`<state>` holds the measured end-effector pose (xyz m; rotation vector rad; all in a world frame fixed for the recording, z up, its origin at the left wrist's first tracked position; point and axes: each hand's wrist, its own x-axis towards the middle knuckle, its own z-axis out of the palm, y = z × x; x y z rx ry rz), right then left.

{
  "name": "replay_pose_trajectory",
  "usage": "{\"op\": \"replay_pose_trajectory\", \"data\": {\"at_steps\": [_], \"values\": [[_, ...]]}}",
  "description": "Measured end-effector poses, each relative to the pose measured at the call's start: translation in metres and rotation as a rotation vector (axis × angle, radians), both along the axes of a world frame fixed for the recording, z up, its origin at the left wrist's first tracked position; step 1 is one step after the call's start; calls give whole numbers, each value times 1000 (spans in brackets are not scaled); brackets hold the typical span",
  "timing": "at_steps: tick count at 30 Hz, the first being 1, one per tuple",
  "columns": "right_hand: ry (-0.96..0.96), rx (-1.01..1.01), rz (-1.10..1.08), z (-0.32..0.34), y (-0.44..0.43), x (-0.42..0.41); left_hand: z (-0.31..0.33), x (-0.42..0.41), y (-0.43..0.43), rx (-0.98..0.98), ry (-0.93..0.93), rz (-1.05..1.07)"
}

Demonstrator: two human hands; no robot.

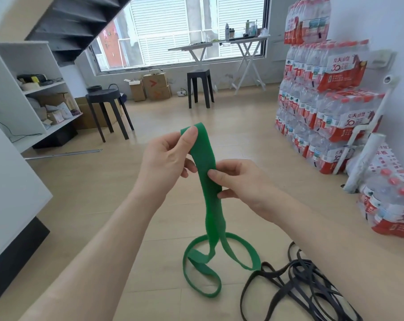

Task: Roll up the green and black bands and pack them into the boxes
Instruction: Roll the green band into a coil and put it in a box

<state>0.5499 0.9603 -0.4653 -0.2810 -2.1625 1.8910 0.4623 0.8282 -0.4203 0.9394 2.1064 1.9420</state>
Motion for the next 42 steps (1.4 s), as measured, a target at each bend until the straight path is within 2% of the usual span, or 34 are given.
{"op": "replay_pose_trajectory", "data": {"at_steps": [2, 5, 10, 13, 16, 19, 25, 27, 30, 33, 35, 39, 42], "values": [[31, -34, -61, -1, 1, 0, 0, -5, -3, -56, 78, 18], [40, 26, -117, -3, 2, 1, -1, -11, -7, -67, 168, 69], [-61, 220, 87, 9, 7, 7, 5, -6, -8, -90, 212, 36], [30, 160, 68, 16, 12, 9, 7, 1, -6, -154, 234, -24], [108, 117, 11, 19, 8, 7, 8, 7, -5, -147, 236, 7], [97, 89, -19, 19, 2, 8, 11, 13, -4, -128, 214, 59], [94, -43, 44, 23, -3, 18, 15, 28, 3, -214, 293, 88], [103, 21, -11, 21, -2, 20, 12, 29, 11, -205, 307, 93], [68, 159, -173, 7, 0, 14, -1, 29, 28, -148, 272, 76], [23, 95, -268, -7, 2, 8, -19, 18, 44, -190, 273, 9], [-1, 41, -261, -9, 5, 4, -25, 4, 46, -226, 251, -34], [-53, 87, -196, -6, 19, -1, -35, -20, 42, -125, 116, -68], [-39, -34, -193, -5, 26, -4, -42, -20, 43, -65, -22, -72]]}}
